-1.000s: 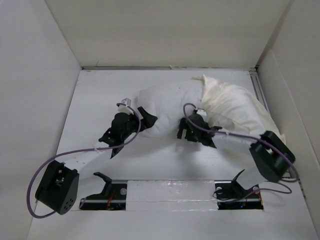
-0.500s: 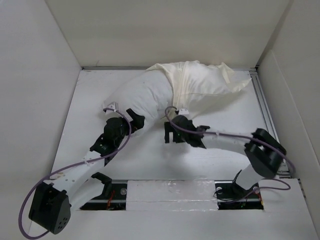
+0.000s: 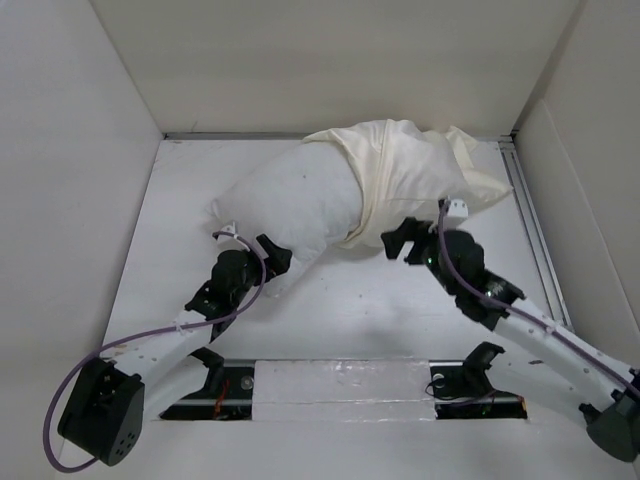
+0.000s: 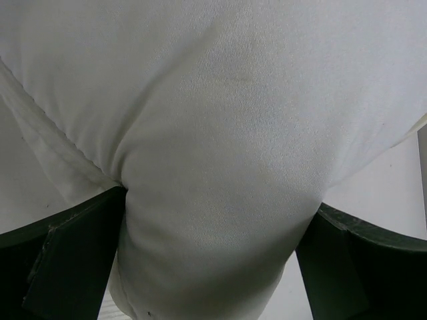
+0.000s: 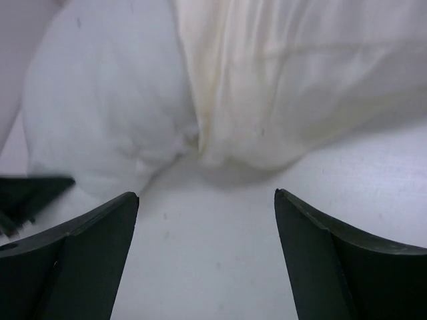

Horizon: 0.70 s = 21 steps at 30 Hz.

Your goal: Put the pillow into the pillowcase

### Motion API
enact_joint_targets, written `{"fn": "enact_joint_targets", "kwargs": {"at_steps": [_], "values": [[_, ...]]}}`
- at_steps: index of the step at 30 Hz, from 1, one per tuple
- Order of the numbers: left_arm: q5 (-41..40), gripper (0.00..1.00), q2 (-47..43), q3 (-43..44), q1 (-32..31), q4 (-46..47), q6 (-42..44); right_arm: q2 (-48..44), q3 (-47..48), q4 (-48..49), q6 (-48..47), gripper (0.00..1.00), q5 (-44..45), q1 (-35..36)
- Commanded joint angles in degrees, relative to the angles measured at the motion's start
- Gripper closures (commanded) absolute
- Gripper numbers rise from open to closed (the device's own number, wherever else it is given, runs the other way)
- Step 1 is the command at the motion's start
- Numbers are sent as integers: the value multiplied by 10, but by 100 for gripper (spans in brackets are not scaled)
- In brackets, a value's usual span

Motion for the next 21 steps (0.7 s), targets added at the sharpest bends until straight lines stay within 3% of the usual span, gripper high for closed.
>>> {"fn": "enact_joint_targets", "kwargs": {"at_steps": [1,3,4,5,12,15,19,21], "values": [[5,0,-11,-11,1,22,-13,102,152,-7,-115,14,-106,-78],[0,0,-11,-11,1,22,-13,199,214,-46,-139,30,-79,-83],[0,0,-11,-11,1,22,-13,227,255,-46,-148,49,-67,-83],[0,0,-11,-11,1,22,-13,275,271,-46,-161,55,-60,-83],[5,0,-16,27,1,-2,6,369,353,-49,-186,43,-80,-64],[11,0,-16,34,1,-2,11,402,377,-44,-194,32,-45,-59],[17,0,-11,39,1,-2,11,467,406,-52,-205,30,-11,-65],[17,0,-11,39,1,-8,11,482,413,-52,-205,35,19,-65]]}}
